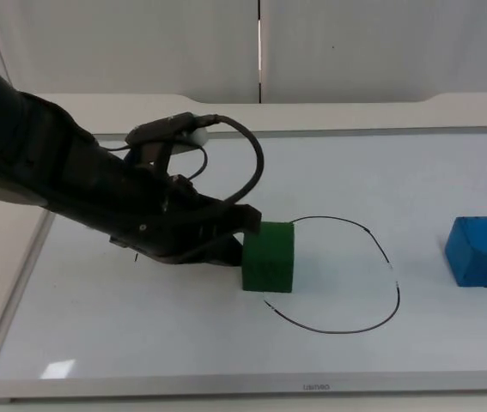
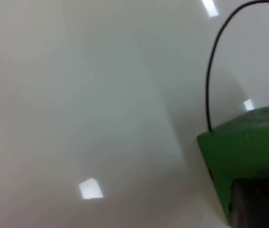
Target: Push the two cubes into the marked area.
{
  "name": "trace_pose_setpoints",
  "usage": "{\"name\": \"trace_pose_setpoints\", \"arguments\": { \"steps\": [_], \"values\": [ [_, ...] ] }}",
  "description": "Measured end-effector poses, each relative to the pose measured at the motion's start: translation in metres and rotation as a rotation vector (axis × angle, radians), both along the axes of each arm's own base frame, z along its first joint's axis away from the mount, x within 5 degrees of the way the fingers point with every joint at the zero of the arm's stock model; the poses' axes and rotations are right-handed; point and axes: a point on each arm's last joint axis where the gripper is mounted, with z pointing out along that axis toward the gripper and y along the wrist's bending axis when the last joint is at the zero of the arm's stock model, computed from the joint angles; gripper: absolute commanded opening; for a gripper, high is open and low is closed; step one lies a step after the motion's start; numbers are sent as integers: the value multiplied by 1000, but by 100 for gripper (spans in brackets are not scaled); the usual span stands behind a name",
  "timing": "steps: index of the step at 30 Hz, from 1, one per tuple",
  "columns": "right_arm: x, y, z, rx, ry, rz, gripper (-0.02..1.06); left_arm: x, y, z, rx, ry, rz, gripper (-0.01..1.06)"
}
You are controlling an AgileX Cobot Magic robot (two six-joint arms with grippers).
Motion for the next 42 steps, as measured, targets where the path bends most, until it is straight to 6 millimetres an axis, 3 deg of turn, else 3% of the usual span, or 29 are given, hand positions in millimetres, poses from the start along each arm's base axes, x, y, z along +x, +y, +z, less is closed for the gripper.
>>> {"name": "trace_pose_setpoints", "arguments": {
  "steps": [19, 42],
  "values": [
    [0, 0, 0, 2, 0, -1, 105, -1, -4, 1, -5, 3, -4, 0],
    [0, 0, 0, 2, 0, -1, 105, -6, -26, 4, 21, -32, -59, 0]
  ]
}}
